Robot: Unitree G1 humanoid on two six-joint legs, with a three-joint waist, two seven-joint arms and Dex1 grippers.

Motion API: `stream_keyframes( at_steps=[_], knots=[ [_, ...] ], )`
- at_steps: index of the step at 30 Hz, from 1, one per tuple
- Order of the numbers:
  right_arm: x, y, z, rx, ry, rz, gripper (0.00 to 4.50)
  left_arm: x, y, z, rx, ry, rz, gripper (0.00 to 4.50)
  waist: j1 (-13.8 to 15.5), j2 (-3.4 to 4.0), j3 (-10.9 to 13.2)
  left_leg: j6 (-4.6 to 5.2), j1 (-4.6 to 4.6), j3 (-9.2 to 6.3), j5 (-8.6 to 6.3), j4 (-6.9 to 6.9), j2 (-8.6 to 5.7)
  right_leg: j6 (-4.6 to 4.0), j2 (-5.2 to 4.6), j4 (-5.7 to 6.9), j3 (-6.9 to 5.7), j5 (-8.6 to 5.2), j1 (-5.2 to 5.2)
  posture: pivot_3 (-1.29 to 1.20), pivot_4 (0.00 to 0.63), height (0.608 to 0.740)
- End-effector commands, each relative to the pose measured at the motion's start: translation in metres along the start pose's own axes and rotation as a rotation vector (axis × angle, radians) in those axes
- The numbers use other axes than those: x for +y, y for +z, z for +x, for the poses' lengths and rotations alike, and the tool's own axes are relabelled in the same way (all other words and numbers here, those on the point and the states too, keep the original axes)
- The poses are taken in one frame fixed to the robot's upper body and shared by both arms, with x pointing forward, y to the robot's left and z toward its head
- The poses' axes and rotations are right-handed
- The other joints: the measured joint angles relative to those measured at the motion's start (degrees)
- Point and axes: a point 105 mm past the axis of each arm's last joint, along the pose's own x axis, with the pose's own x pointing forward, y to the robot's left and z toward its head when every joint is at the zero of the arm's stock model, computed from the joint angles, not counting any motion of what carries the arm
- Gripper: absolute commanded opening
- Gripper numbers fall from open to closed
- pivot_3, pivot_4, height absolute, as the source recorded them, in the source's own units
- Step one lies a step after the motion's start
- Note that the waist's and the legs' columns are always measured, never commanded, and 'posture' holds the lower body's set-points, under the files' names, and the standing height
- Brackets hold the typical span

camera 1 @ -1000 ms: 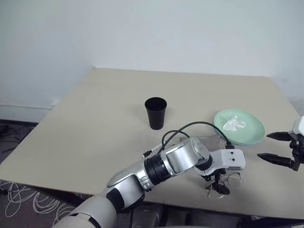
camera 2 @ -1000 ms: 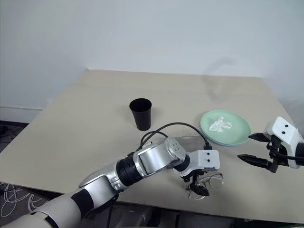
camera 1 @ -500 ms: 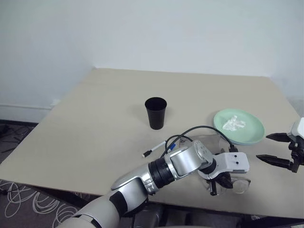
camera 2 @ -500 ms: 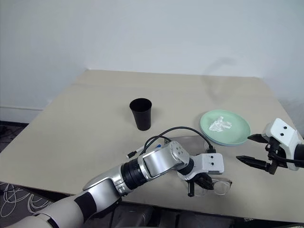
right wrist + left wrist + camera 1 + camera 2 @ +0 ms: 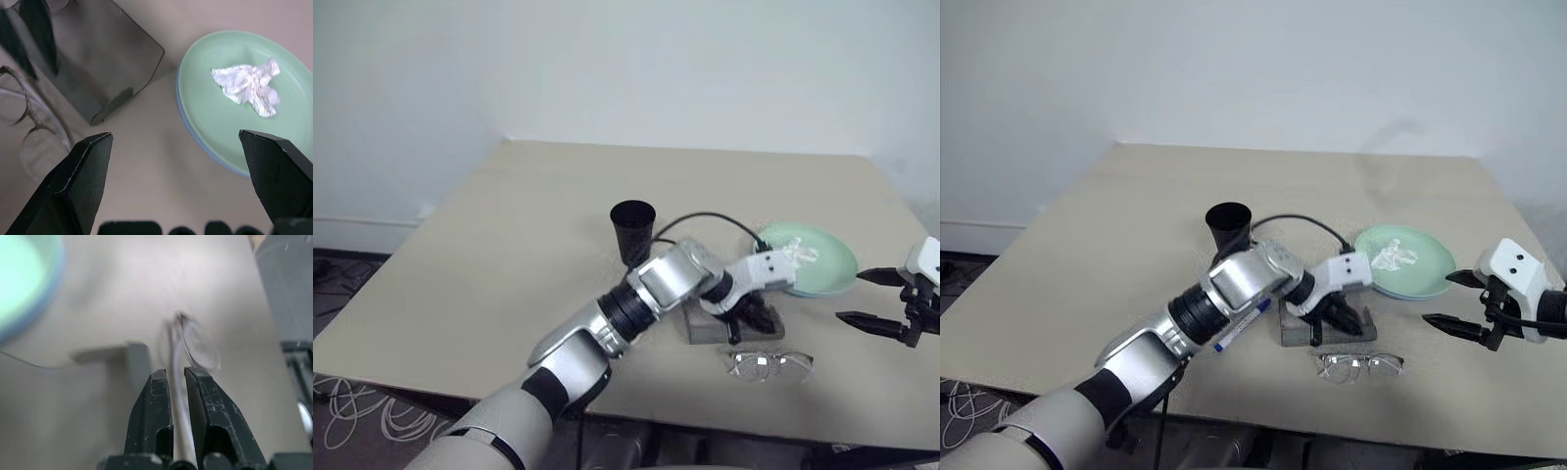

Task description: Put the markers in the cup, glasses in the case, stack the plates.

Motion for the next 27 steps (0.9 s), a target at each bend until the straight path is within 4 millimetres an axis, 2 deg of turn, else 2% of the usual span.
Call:
stream_keyframes(
  at_steps=[1,5,9,17,21,27],
  knots=[
    [-0.007,0.007,-0.002,-0.019,-0.034,-0.034,4.5,0.011,0.016,-0.022,-0.073,-0.007,-0.002,0.47,0.0,-0.01,0.0,0.02,0.0,-0.03,-0.01,0.01,0.0,0.13,0.0,0.0,-0.02,0.03,-0.01,0.0,0.0,0.722],
    [-0.008,0.009,-0.001,-0.025,-0.037,-0.038,4.5,0.022,0.012,-0.03,-0.071,0.024,-0.001,0.47,0.3,-0.01,0.0,0.17,0.0,-0.12,-0.1,0.12,-0.04,0.35,0.03,0.0,-0.05,-0.02,-0.02,0.0,0.0,0.722],
    [-0.01,0.01,0.0,-0.028,-0.041,-0.04,4.5,0.019,0.011,-0.028,-0.059,0.026,0.036,0.47,0.3,0.0,0.0,0.32,-0.04,-0.19,-0.2,0.33,-0.13,0.39,0.04,0.0,-0.02,-0.02,0.03,0.0,0.0,0.722],
    [-0.01,0.012,0.004,-0.033,-0.04,-0.043,4.5,0.003,-0.002,-0.006,0.062,0.067,0.293,0.47,0.3,0.0,0.0,0.47,-0.09,-0.18,-0.29,0.49,-0.34,0.9,-0.06,-0.02,0.11,0.1,0.11,0.0,0.0,0.722],
    [-0.009,0.013,0.006,-0.036,-0.039,-0.042,4.5,-0.011,0.0,0.002,0.05,0.017,0.285,1.35,0.3,0.01,0.0,0.47,-0.1,-0.17,-0.29,0.5,-0.35,0.95,-0.06,-0.01,0.14,0.18,0.11,0.0,0.0,0.722],
    [-0.009,0.013,0.008,-0.039,-0.04,-0.04,4.5,-0.021,0.009,0.016,0.04,0.017,0.31,3.5,0.3,0.01,0.0,0.47,-0.09,-0.16,-0.29,0.5,-0.35,0.93,-0.08,0.0,0.14,0.2,0.11,0.0,0.0,0.722]
  ],
)
